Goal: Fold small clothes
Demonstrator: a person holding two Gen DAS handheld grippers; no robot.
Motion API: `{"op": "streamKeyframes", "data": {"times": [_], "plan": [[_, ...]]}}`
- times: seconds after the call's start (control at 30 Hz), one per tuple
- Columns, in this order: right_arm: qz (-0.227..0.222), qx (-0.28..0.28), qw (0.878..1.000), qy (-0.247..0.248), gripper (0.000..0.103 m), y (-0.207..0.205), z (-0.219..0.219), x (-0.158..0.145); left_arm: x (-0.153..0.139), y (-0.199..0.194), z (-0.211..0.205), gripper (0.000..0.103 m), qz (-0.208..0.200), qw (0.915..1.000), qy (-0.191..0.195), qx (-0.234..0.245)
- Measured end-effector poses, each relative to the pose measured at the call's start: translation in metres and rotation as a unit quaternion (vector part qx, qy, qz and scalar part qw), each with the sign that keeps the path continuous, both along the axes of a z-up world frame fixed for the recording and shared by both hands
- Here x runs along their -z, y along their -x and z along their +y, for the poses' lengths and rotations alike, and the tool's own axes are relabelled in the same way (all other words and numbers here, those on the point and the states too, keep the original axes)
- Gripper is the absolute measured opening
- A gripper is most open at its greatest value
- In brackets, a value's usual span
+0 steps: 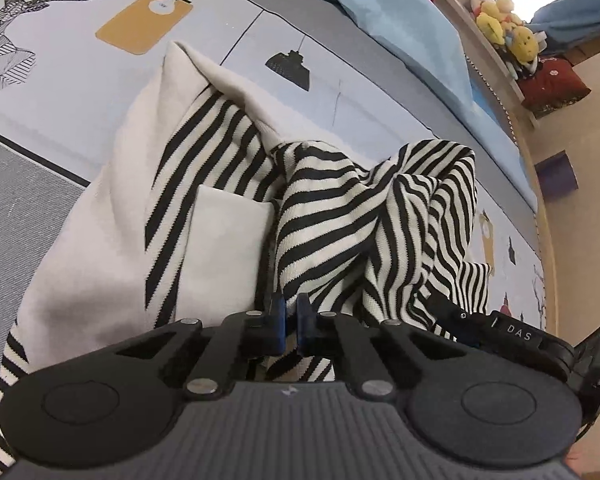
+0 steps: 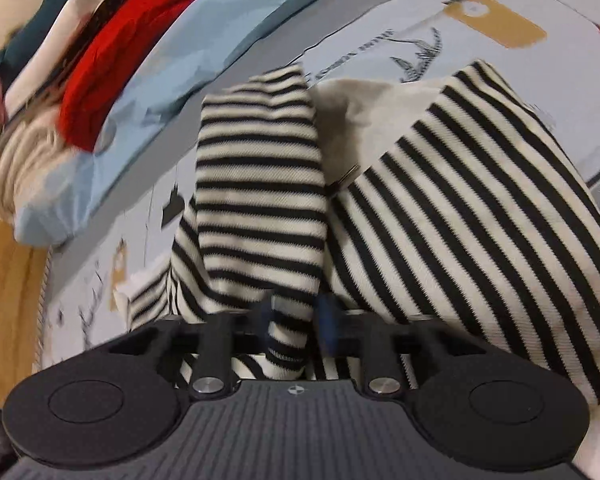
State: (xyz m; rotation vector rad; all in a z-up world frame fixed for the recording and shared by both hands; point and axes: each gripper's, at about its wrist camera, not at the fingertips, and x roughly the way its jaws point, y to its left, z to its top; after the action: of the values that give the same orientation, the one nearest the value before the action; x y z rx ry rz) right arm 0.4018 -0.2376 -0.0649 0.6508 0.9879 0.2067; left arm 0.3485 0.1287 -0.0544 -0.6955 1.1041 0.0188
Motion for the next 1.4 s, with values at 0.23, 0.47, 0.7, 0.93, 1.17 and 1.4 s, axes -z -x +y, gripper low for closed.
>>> {"op": "streamKeyframes", "data": {"times": [0.23,0.47,0.7,0.93,1.17,1.4], "plan": [[-0.075,-0.006,0.997,-0.036,0.002,0.018,-0.014,-0.044,-0.026,0.004,0.009,0.001,-0.086,0.9954,0.035,-0.024],[-0.161,-0.219,0.960,-0.066,0.002,0.066,-0.031,-0.091,-0.045,0.017,0.034,0.001,-0.133,0.9886,0.010,-0.070],[-0.066,-0.337,0.933,0.105,0.009,0.089,-0.013,-0.054,-0.008,0.015,0.043,0.010,-0.005,0.9972,0.020,-0.072],[-0.056,-0.109,0.992,0.010,0.052,0.037,-0.056,-0.048,-0.012,0.009,0.038,0.039,0.011,0.9973,0.022,-0.068],[0.040,-0.019,0.999,-0.021,0.050,0.017,-0.044,0.002,0.006,0.002,0.024,0.036,0.047,0.9977,0.033,-0.037],[-0.031,0.030,0.996,-0.072,0.002,0.016,-0.048,-0.023,-0.025,0.002,0.032,0.004,-0.103,0.9890,0.067,-0.083]]}}
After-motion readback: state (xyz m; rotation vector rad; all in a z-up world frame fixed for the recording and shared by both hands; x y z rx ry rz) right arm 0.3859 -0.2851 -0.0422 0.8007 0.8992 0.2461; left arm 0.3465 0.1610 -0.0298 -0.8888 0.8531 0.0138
